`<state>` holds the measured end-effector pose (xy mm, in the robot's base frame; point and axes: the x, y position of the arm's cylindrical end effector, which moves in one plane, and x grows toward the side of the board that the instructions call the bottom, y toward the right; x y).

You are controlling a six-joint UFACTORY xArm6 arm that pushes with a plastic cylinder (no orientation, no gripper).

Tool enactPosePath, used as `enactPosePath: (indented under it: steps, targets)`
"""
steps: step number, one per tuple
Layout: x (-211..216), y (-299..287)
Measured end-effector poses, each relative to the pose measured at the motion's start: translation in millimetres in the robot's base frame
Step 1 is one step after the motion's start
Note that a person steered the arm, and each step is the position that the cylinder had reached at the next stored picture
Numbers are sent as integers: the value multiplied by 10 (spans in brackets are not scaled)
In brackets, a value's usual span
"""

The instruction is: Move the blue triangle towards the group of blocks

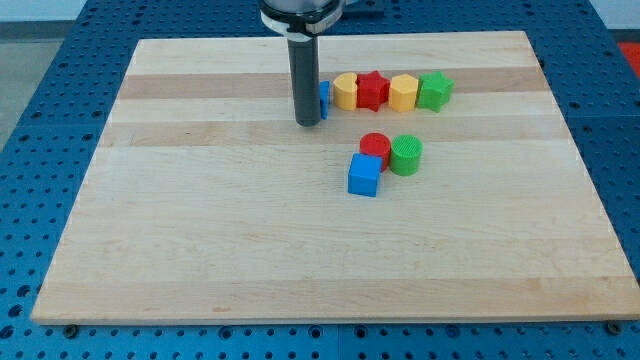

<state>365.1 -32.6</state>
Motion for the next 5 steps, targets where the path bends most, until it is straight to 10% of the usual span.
enactPosePath:
  steps: [5]
  targets:
    - [-122,67]
